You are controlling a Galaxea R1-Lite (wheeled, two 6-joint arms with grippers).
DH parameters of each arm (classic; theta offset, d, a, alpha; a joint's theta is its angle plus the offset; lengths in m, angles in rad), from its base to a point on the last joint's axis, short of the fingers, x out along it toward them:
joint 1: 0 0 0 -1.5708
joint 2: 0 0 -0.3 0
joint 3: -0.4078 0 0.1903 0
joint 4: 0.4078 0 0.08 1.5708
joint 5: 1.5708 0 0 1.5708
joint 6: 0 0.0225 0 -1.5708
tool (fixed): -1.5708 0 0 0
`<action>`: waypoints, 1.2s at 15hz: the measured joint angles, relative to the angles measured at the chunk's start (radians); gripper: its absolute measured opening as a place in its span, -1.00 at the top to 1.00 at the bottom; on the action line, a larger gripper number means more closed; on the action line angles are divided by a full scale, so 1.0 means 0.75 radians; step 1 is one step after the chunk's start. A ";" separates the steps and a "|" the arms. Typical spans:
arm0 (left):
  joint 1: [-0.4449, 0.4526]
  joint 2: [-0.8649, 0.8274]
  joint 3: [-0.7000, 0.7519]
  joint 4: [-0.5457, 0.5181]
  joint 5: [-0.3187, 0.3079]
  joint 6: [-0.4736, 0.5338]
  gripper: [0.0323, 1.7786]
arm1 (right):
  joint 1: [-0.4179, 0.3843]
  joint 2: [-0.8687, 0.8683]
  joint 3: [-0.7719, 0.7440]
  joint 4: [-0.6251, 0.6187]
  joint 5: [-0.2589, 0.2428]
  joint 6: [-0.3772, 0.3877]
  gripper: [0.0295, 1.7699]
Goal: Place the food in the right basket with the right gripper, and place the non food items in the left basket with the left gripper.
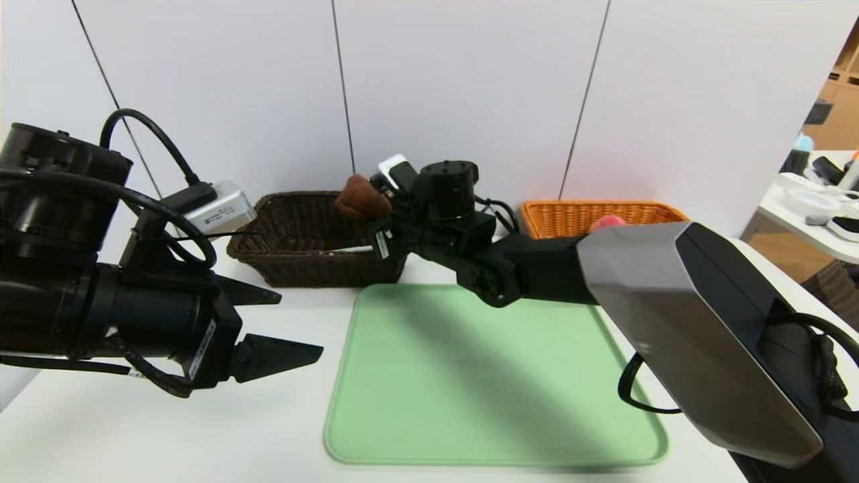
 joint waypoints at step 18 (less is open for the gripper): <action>0.000 0.005 -0.004 -0.038 -0.003 -0.002 -0.90 | -0.003 -0.041 0.000 0.039 0.003 0.003 -0.75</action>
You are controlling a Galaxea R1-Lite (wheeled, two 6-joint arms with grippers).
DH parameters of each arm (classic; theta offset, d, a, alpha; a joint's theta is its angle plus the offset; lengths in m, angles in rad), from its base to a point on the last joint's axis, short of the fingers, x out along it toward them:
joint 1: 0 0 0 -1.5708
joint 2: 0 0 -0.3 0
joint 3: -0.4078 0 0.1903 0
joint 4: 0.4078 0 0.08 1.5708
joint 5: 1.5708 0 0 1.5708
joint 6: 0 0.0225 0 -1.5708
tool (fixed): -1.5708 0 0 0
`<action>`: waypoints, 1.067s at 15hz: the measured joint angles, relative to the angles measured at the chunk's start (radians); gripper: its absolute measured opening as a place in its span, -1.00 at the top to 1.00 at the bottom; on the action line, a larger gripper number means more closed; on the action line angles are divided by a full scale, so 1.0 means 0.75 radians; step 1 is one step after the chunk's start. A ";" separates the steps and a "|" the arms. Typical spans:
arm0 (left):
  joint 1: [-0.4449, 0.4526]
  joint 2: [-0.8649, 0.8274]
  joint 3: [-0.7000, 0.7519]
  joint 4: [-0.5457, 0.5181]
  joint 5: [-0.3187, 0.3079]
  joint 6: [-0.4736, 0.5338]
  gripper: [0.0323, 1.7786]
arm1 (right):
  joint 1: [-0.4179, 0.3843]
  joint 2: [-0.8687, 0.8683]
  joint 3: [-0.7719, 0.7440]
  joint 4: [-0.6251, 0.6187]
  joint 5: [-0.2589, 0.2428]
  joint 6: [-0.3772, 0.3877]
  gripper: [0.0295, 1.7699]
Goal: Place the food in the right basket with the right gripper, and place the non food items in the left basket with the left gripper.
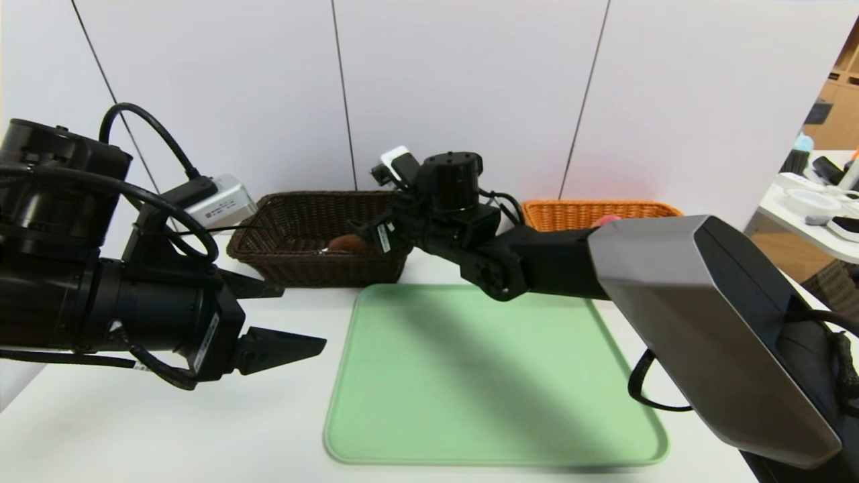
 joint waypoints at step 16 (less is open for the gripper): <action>0.003 -0.154 -0.102 -0.089 0.276 -0.148 -0.90 | -0.187 -0.698 0.311 0.582 -0.091 0.075 -0.91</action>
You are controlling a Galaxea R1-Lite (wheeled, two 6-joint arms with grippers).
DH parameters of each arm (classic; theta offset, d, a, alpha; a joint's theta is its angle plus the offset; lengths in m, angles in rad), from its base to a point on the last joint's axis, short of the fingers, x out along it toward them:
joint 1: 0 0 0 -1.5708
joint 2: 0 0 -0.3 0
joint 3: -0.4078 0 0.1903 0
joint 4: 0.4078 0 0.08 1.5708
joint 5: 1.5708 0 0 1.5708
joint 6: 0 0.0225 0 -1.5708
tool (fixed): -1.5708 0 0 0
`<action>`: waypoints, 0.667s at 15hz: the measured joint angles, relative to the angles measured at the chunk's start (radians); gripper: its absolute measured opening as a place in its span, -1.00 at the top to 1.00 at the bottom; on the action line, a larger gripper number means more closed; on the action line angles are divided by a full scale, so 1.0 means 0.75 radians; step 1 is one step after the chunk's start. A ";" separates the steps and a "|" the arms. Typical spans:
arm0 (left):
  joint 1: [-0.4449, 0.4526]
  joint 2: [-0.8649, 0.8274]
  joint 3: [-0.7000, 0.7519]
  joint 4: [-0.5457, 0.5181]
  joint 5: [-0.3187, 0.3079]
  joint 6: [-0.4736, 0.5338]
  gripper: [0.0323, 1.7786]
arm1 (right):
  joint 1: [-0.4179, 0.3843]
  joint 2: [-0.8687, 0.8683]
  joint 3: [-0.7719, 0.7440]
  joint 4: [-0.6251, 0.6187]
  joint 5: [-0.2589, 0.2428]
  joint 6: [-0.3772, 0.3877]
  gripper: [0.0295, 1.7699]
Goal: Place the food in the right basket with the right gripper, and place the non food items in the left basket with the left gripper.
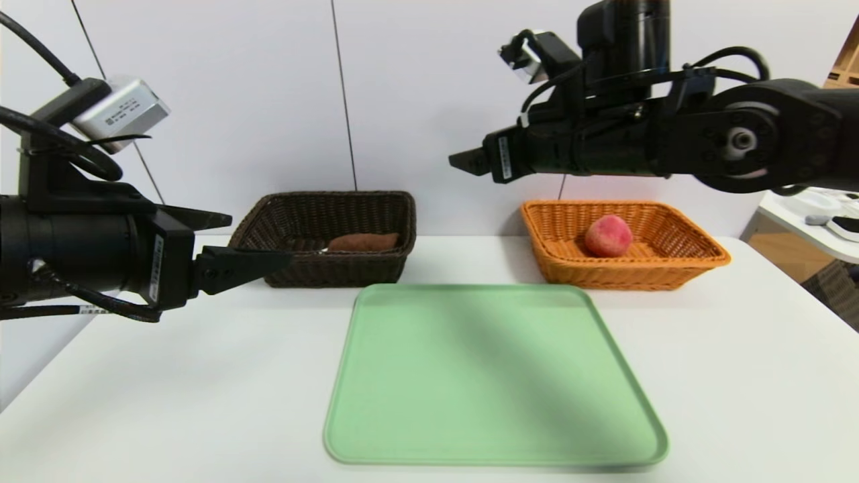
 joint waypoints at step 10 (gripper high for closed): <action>0.011 -0.278 0.146 0.025 0.286 -0.007 -0.90 | -0.180 -0.763 0.779 0.006 -0.035 -0.001 -0.91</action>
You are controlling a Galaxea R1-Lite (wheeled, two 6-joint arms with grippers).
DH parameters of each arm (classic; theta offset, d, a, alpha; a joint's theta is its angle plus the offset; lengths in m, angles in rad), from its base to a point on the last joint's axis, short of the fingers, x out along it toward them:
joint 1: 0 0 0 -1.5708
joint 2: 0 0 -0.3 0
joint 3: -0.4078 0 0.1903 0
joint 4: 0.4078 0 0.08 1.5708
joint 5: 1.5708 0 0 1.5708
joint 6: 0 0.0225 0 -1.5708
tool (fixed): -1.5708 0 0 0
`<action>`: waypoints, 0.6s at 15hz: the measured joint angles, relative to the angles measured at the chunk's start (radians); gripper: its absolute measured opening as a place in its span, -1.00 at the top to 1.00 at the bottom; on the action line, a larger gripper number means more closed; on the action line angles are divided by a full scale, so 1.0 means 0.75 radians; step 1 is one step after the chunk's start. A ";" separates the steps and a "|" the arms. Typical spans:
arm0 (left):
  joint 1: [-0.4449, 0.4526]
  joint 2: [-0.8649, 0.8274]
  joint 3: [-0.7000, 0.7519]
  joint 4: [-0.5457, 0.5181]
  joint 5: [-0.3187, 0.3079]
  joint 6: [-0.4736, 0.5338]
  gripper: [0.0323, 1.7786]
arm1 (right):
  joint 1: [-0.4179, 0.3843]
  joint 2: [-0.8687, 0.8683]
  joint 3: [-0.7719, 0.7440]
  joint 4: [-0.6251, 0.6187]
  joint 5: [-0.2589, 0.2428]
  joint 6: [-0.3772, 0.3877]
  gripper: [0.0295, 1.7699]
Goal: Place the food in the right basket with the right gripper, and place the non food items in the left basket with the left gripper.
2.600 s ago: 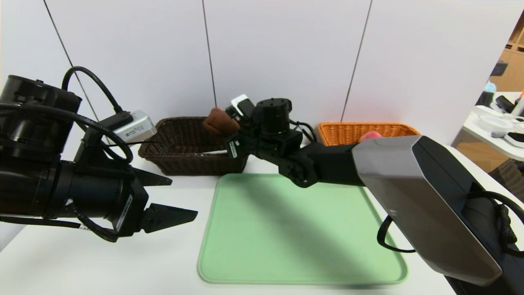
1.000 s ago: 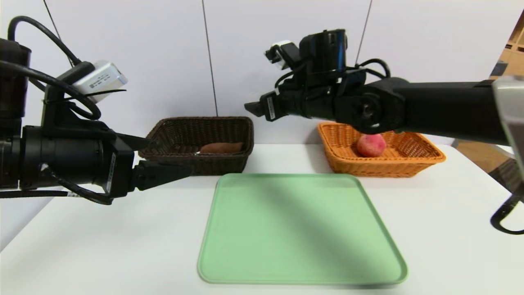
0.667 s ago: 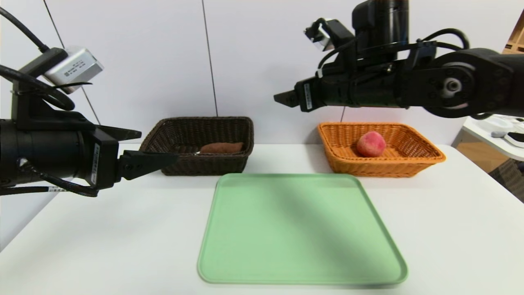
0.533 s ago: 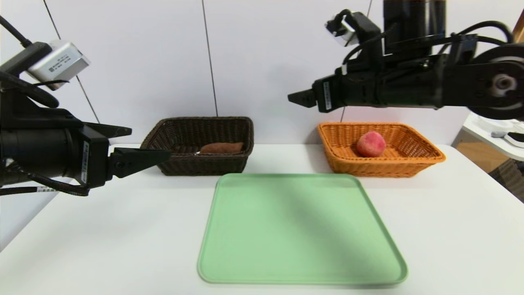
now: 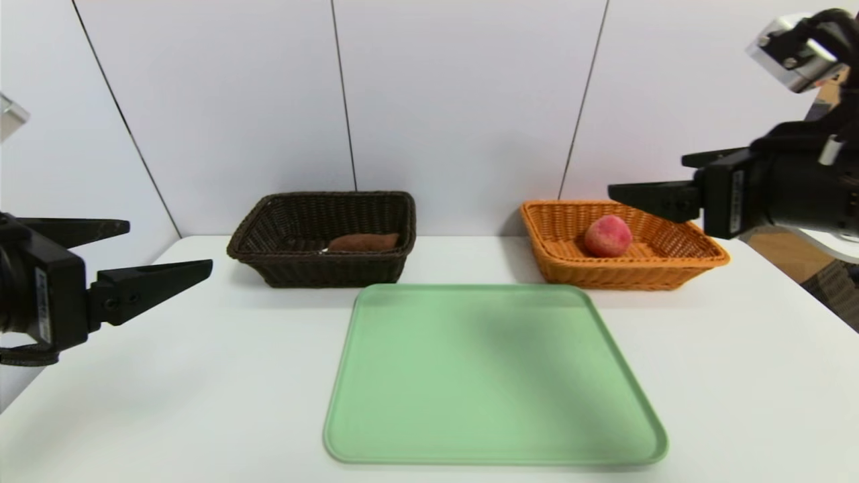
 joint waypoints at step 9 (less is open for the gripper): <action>0.068 -0.278 0.250 -0.006 0.098 0.011 -0.90 | -0.308 -0.515 0.412 0.034 -0.003 -0.002 -0.91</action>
